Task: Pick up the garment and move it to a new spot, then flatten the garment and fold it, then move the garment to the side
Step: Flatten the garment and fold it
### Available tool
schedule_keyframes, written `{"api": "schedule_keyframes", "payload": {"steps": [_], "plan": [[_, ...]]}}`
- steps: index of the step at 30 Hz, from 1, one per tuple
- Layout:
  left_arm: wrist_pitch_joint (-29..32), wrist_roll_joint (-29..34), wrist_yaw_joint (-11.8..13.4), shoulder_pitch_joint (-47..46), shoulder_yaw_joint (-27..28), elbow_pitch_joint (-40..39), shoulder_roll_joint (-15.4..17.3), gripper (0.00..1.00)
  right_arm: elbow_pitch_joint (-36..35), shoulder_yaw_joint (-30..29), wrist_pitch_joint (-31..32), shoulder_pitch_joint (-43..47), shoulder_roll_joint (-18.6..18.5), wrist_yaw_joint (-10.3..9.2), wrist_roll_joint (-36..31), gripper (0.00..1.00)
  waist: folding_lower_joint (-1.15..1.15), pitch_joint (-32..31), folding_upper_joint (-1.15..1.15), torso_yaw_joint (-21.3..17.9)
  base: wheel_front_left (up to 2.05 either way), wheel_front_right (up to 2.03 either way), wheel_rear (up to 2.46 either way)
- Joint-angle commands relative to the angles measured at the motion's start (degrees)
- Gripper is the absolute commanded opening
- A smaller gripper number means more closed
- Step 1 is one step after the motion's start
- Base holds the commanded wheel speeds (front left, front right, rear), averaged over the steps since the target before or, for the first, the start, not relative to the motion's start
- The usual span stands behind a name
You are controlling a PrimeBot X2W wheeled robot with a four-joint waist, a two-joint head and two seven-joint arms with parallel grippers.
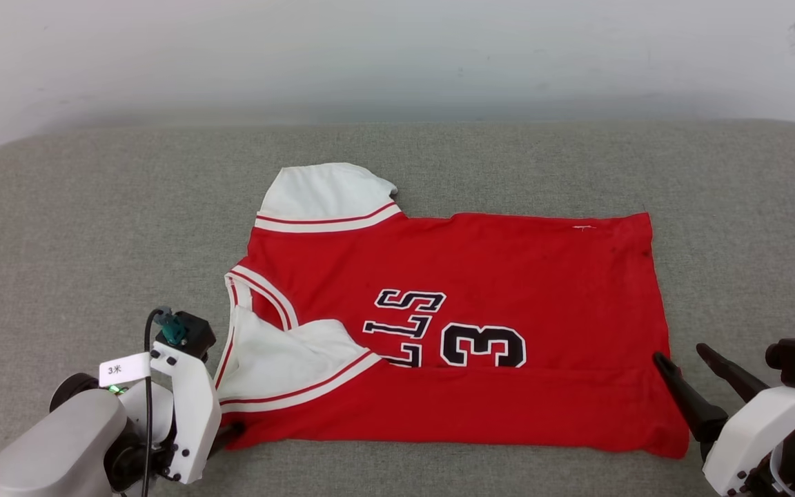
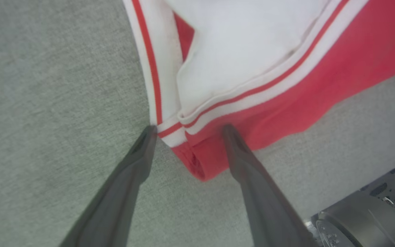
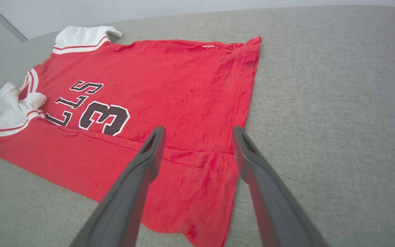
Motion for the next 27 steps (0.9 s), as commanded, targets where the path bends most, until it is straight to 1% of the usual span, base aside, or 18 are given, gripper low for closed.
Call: {"api": "schedule_keyframes", "payload": {"steps": [1, 6, 7, 8, 9, 14, 17, 20, 22, 27], "plan": [[0.2, -0.3, 0.0, 1.1, -1.1, 1.1, -1.0, 1.0, 0.1, 0.2, 0.1, -0.6, -0.2, -0.05, 0.1, 1.0, 0.0, 0.2, 0.0, 0.0, 0.0, 0.0, 0.0], [-0.4, -1.5, 0.0, 1.8, -3.2, 3.9, -3.2, 1.0, 0.2, 0.9, 0.4, -1.8, -0.5, -0.05, 0.5, 1.0, 0.0, 0.4, 0.0, -0.2, 0.0, 0.0, 0.0], [-0.4, -1.8, 0.0, 1.7, -3.8, 4.0, -3.4, 0.87, 0.0, 1.0, 0.4, -2.0, -0.8, -0.05, 0.6, 1.0, 0.0, 0.3, 0.0, -0.2, 0.0, 0.0, 0.0], [-0.7, -2.2, 0.0, 1.6, -4.2, 4.1, -3.5, 0.33, -0.1, 1.0, 0.6, -2.2, -1.1, -0.05, 0.6, 1.0, 0.0, 0.2, 0.0, -0.2, 0.0, 0.0, 0.0], [-0.9, -2.5, 0.0, 1.3, -4.5, 4.0, -3.5, 0.0, -0.3, 1.2, 0.8, -2.3, -1.5, -0.05, 0.5, 1.0, 0.0, 0.0, 0.0, -0.2, 0.0, 0.0, 0.0], [-3.1, -3.6, 0.0, -0.8, -4.7, 3.1, -1.8, 0.0, -1.6, 0.7, 2.8, -3.7, -4.1, -0.05, 0.0, 1.0, 0.0, -1.0, 0.0, 0.3, 0.0, 0.0, 0.0], [-5.1, -4.0, 0.0, -1.8, -4.5, 2.2, -1.0, 0.0, -2.8, 1.4, 6.4, -4.4, -6.7, -0.05, -0.2, 1.0, 0.0, -1.7, 0.0, 0.8, 0.0, 0.0, 0.0], [-7.1, -3.3, 0.0, -2.8, -4.6, 0.7, 0.1, 0.0, -4.2, 2.0, 11.4, -5.3, -9.7, -0.05, 0.6, 1.0, 0.0, -2.2, 0.0, 1.2, 0.0, 0.0, 0.0], [-8.2, -2.6, 0.0, -3.3, -4.8, -0.2, 0.5, 0.0, -5.2, 2.6, 15.9, -5.5, -11.5, -0.05, 1.3, 1.0, 0.0, -2.5, 0.0, 1.5, 0.0, 0.0, 0.0], [-9.8, -1.7, 0.0, -4.0, -4.6, -2.7, 1.5, 0.0, -7.1, 3.5, 25.8, -6.3, -14.9, -0.05, 2.2, 1.0, 0.0, -2.5, 0.0, 2.4, 0.0, 0.0, 0.0]]}}
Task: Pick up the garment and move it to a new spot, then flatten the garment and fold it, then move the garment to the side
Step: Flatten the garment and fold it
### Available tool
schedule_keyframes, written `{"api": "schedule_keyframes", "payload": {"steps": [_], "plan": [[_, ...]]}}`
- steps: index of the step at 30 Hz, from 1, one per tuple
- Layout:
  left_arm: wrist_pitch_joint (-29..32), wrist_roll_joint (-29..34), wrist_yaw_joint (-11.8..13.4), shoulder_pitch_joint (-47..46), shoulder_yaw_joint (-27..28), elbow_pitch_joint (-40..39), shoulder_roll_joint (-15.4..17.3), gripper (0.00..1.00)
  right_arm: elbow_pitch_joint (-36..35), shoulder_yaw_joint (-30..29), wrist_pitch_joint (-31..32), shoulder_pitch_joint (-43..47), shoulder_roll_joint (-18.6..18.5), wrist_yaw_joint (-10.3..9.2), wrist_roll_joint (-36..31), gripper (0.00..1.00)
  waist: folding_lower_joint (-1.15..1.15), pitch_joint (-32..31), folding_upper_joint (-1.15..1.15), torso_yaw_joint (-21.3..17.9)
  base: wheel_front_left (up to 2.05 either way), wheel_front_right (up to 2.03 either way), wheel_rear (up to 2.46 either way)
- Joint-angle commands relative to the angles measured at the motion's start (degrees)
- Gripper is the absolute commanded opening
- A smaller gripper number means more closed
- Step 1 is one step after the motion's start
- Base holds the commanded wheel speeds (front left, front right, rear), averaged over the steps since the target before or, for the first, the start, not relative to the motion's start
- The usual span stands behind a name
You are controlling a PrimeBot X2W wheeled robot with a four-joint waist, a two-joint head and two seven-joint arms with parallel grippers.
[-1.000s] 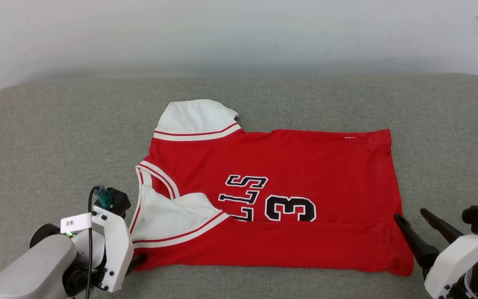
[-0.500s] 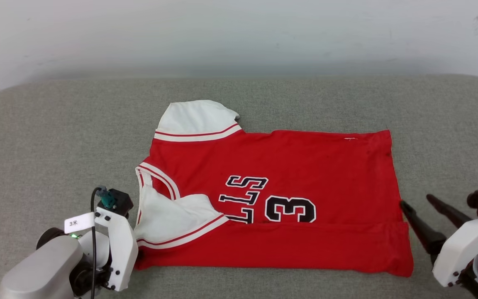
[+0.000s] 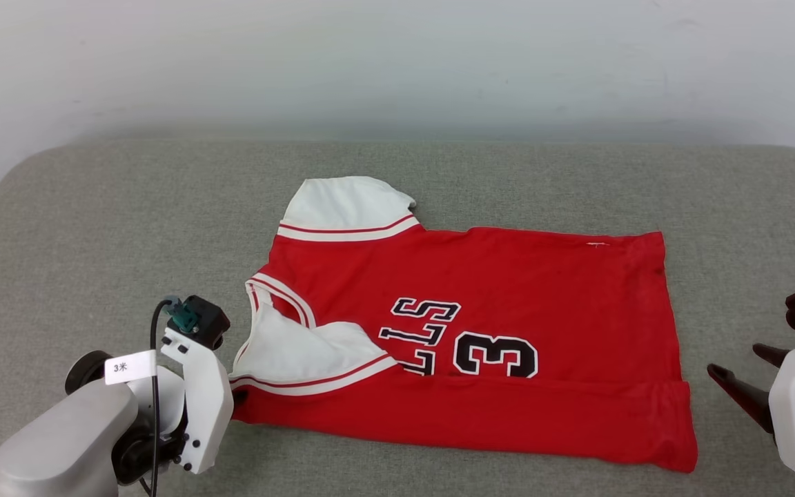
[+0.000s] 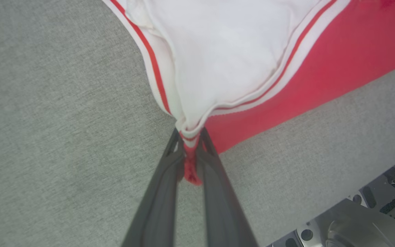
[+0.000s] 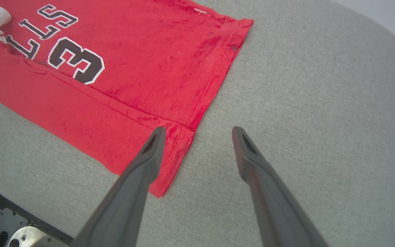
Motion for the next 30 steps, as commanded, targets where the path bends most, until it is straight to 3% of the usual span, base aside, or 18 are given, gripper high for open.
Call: {"api": "schedule_keyframes", "payload": {"steps": [1, 6, 11, 30], "plan": [[-0.4, 0.4, 0.2, -0.8, 0.1, -0.5, 0.4, 0.0, -0.4, 0.2, 1.4, -0.8, -0.3, -0.05, -0.1, 1.0, 0.0, 0.1, 0.0, 0.3, 0.0, 0.0, 0.0], [-1.1, 1.3, 0.9, -1.1, 0.0, -2.8, 0.4, 0.0, 0.3, 1.4, 8.5, -0.9, 0.7, -0.05, 1.2, 1.0, 0.0, 0.7, 0.0, 0.9, 0.0, 0.0, 0.0], [-1.1, 1.8, 1.4, -1.5, -0.3, -4.5, 0.3, 0.0, 2.9, 3.3, 11.5, -1.7, 2.4, -0.05, 1.3, 1.0, 0.0, 1.6, 0.0, 1.7, 0.0, 0.0, 0.0], [-2.2, 2.4, 2.1, -1.9, -0.4, -6.1, 0.3, 0.0, 19.8, 15.1, 7.2, -2.5, 7.3, -0.03, 3.1, 1.0, 0.0, 4.5, 0.0, 2.7, 0.0, 0.0, 0.0]]}}
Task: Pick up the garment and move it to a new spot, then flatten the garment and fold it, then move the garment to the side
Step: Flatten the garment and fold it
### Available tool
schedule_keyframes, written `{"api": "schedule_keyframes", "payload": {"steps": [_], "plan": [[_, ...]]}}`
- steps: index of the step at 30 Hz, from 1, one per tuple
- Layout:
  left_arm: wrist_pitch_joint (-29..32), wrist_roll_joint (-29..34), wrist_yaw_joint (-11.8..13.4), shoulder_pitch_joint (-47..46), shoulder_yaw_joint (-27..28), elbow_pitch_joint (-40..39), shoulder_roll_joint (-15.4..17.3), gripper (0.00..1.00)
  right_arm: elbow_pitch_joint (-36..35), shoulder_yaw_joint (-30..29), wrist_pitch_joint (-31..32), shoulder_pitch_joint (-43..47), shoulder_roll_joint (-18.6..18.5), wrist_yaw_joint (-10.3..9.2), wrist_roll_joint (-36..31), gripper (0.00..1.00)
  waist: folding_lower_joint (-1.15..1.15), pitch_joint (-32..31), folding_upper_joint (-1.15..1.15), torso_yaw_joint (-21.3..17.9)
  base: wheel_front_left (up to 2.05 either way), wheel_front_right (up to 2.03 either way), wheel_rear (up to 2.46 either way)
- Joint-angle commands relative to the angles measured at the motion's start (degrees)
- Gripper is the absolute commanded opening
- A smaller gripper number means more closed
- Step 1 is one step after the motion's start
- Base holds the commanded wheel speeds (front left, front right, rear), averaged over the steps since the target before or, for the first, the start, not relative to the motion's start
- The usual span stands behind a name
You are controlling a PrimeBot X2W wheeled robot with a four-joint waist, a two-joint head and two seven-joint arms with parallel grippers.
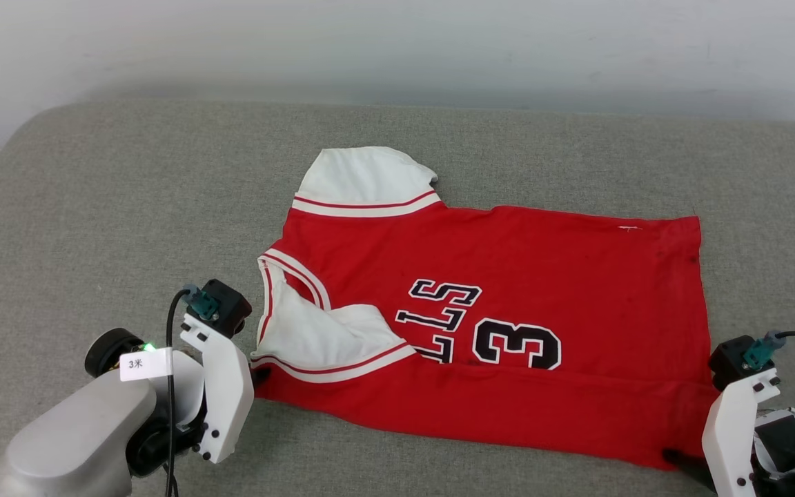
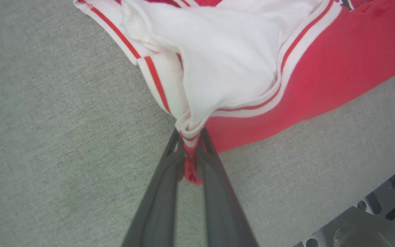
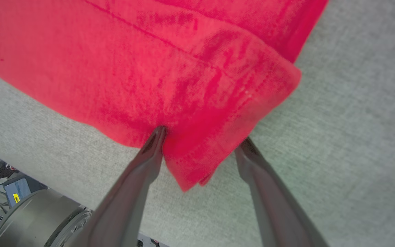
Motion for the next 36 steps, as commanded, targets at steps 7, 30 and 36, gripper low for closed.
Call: {"api": "schedule_keyframes", "payload": {"steps": [7, 30, 36], "plan": [[-1.5, -1.0, 0.1, 1.6, 0.1, 1.0, 0.2, 0.0, 2.4, 3.7, -7.9, -1.6, -1.2, -0.06, 3.4, 0.0, 0.0, -2.3, 0.0, -0.3, 0.0, 0.0, 0.0], [-5.6, -6.4, 6.4, 17.2, -0.8, -7.5, 6.8, 0.0, -10.3, -8.8, -8.4, 15.8, -4.0, -0.06, 5.1, 0.0, 0.0, -8.1, 0.0, -1.5, 0.0, 0.0, 0.0], [-6.6, -6.3, 6.3, 16.9, -0.6, -4.8, 5.1, 1.0, -8.7, -9.5, -9.1, 15.1, -1.6, -0.06, 3.7, 1.0, 0.0, -7.6, 0.0, -1.2, 0.0, 0.0, 0.0]]}}
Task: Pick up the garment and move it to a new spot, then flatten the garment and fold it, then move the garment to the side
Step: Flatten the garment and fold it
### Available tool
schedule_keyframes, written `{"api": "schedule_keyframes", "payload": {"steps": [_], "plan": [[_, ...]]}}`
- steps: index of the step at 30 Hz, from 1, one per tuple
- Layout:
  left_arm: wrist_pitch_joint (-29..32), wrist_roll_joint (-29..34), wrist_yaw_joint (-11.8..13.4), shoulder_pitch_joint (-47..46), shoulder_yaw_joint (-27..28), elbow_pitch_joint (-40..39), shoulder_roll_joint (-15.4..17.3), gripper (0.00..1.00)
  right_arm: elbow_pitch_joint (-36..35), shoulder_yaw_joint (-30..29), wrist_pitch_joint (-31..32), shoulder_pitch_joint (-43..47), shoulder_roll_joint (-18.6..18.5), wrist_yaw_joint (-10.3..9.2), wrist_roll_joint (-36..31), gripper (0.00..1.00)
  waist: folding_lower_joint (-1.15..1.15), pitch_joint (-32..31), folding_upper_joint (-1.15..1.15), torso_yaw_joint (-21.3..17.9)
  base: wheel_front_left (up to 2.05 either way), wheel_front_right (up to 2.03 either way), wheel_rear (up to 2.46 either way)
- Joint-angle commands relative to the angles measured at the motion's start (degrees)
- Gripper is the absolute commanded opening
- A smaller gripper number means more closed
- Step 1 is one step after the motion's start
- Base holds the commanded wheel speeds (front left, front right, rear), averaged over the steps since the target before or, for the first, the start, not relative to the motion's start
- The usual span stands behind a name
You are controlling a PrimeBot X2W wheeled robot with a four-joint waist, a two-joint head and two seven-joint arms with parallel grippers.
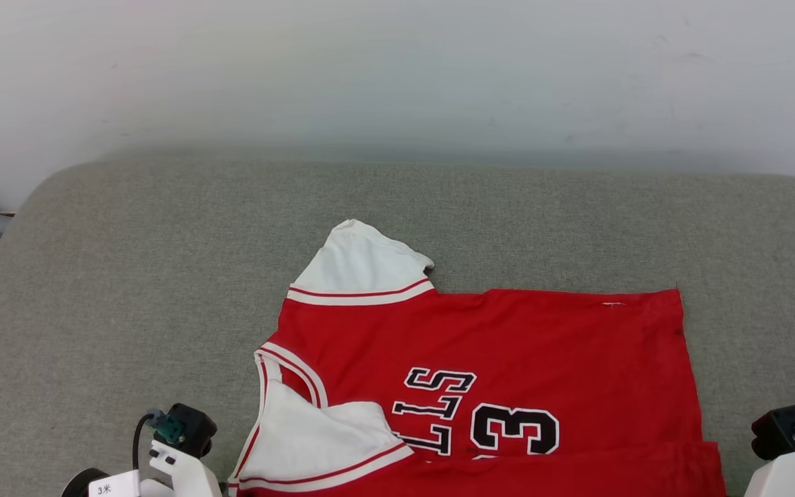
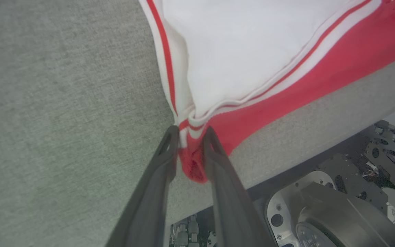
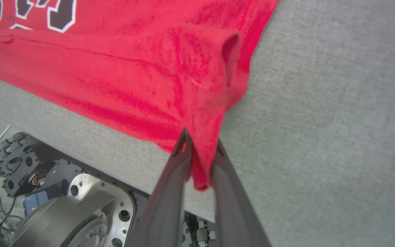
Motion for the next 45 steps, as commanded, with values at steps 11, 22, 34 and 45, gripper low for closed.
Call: {"api": "schedule_keyframes", "payload": {"steps": [11, 22, 34, 45], "plan": [[-5.0, 2.6, 0.9, -2.1, 2.1, -1.0, 1.2, 1.0, -2.0, -5.2, -13.6, -1.1, 3.0, -0.08, -6.1, 1.0, 0.0, -1.4, 0.0, 0.1, 0.0, 0.0, 0.0], [-14.5, 8.8, 3.4, -11.5, 7.3, 1.0, -0.3, 1.0, -5.5, -15.2, -32.6, -3.0, 13.3, -0.08, -18.5, 1.0, 0.0, 0.1, 0.0, -2.0, 0.0, 0.0, 0.0], [-5.0, 6.9, -3.8, -29.2, 9.1, 10.5, -4.1, 1.0, -13.1, -15.2, -36.3, -5.2, 17.9, -0.09, -26.8, 1.0, 0.0, 9.3, 0.0, -7.8, 0.0, 0.0, 0.0], [19.3, 2.3, -6.8, -45.0, 6.6, 17.7, -5.9, 1.0, -14.7, -14.0, -36.6, -9.5, 19.2, -0.08, -27.8, 1.0, 0.0, 19.5, 0.0, -12.1, 0.0, 0.0, 0.0]]}}
